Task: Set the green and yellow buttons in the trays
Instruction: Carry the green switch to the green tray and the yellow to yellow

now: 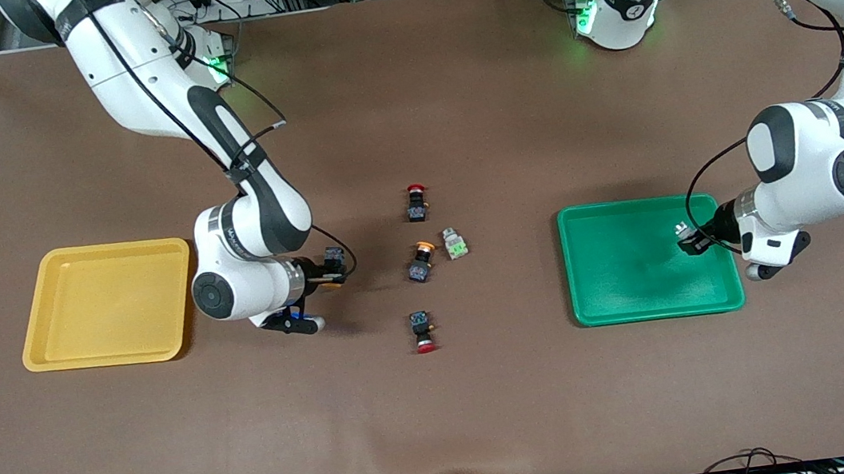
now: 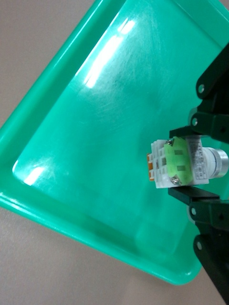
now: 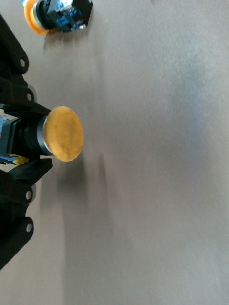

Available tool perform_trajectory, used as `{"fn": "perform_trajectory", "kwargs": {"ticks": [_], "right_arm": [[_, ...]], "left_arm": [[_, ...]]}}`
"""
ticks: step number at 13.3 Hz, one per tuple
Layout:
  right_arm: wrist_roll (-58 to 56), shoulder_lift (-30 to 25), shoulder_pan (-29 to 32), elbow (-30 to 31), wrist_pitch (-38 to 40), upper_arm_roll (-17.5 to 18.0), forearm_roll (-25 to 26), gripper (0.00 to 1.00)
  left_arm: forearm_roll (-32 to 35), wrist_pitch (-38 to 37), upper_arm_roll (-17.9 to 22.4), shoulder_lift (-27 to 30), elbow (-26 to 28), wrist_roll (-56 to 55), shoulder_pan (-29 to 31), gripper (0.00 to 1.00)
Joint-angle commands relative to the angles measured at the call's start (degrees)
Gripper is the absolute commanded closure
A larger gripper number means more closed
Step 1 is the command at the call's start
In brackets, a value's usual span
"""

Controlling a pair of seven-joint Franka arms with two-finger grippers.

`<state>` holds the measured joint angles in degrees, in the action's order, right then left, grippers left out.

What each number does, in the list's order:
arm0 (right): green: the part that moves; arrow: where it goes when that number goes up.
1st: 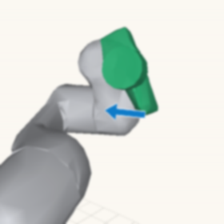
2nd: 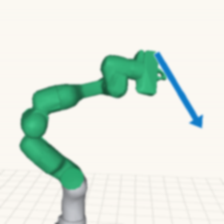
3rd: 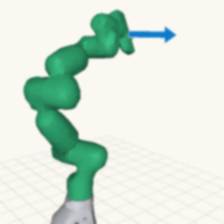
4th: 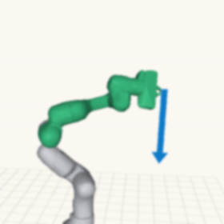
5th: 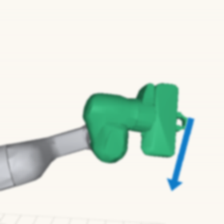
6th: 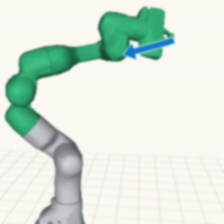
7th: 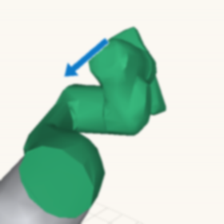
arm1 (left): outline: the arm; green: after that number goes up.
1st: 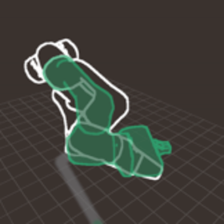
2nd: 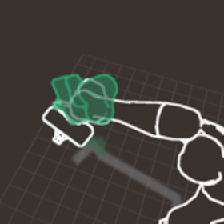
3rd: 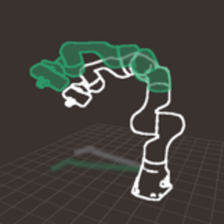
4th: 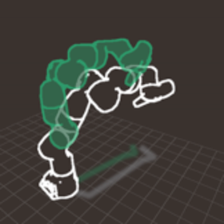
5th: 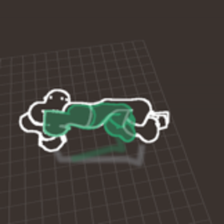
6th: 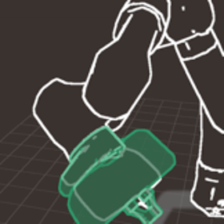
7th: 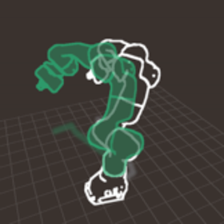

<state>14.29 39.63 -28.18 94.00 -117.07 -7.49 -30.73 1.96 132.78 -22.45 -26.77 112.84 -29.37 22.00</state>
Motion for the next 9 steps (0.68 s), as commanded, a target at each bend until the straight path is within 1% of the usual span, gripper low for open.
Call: {"fn": "perform_trajectory", "kwargs": {"ticks": [1, 2, 5, 6, 7, 8, 9], "right_arm": [[-1.3, -3.0, -0.1, 1.1, 3.4, -1.8, 9.2, 1.00], [-2.3, -3.9, 0.3, 1.1, 4.9, -2.4, 11.8, 1.00], [-7.8, -4.9, 0.6, 0.9, 9.1, -6.0, 14.6, 1.00], [-10.0, -5.0, 0.6, 1.0, 9.7, -7.1, 15.5, 1.00], [-11.9, -5.1, 0.6, 1.0, 10.2, -8.4, 16.7, 1.00], [-13.4, -5.3, 0.6, 0.9, 10.7, -9.5, 17.9, 1.00], [-15.0, -5.3, 0.7, 0.9, 11.2, -10.4, 18.9, 1.00]], "left_arm": [[1.1, 3.8, -0.5, 0.3, 2.6, 0.3, 0.2, 1.00], [1.5, 3.9, -0.5, 0.1, 2.5, 0.8, 0.2, 1.00], [5.7, 4.9, -0.5, -1.5, 2.1, 0.8, 0.3, 1.00], [5.9, 4.9, -0.5, -2.3, 1.4, 0.6, 0.3, 0.92], [5.9, 4.9, -0.5, -2.5, 0.9, 0.3, 0.4, 0.31], [5.9, 4.8, -0.7, -2.2, 0.5, 0.1, 0.3, 0.00], [5.9, 4.2, -0.8, -1.7, -0.6, -0.2, 0.3, 0.00]]}}
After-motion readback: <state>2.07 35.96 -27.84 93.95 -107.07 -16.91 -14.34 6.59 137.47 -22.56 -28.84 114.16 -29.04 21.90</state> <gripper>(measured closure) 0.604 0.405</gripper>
